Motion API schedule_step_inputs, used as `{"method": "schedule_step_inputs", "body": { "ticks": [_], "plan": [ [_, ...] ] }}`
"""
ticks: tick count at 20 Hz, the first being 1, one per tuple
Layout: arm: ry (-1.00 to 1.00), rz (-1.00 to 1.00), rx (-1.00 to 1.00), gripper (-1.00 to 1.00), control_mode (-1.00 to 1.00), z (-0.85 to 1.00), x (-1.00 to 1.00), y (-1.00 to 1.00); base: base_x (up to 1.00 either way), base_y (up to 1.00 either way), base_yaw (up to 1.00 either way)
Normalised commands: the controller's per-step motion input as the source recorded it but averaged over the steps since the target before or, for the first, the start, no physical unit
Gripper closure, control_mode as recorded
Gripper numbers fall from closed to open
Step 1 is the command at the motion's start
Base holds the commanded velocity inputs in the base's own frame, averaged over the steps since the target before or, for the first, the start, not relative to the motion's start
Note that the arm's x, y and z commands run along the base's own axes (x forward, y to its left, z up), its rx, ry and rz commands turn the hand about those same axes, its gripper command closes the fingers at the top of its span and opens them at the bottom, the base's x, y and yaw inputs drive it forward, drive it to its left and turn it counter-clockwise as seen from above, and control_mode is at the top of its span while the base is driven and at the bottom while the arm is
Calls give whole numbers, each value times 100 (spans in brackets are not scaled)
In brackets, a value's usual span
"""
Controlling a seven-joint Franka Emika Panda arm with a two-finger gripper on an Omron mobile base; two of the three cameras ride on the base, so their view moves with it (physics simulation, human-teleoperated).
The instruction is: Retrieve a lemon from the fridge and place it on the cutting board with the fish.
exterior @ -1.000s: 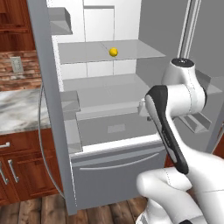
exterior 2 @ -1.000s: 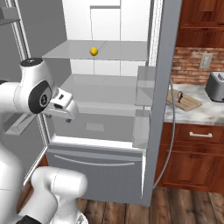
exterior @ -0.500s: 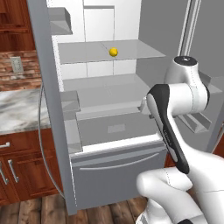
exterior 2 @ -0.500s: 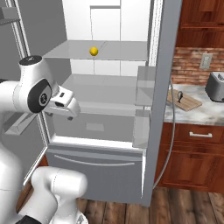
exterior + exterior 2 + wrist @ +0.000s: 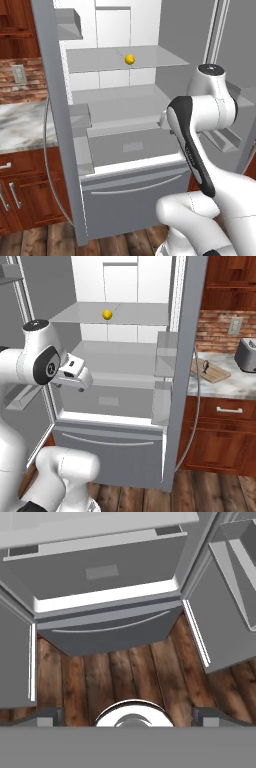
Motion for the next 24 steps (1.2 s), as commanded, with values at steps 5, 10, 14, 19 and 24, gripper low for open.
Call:
{"method": "schedule_step_inputs", "body": {
  "ticks": [5, 10, 14, 19, 24],
  "plan": [
    [-1, 0, 0, -100, 100, 0, 6, 0, 33, 0, 0],
    [0, 0, 0, -100, 100, 0, 0, 0, 62, 0, 0],
    [0, 0, 0, -100, 100, 0, 0, 0, 67, 0, 0],
    [0, 0, 0, -100, 100, 0, 0, 0, 61, 0, 0],
    [0, 0, 0, -100, 100, 0, 0, 0, 51, 0, 0]
  ]
}}
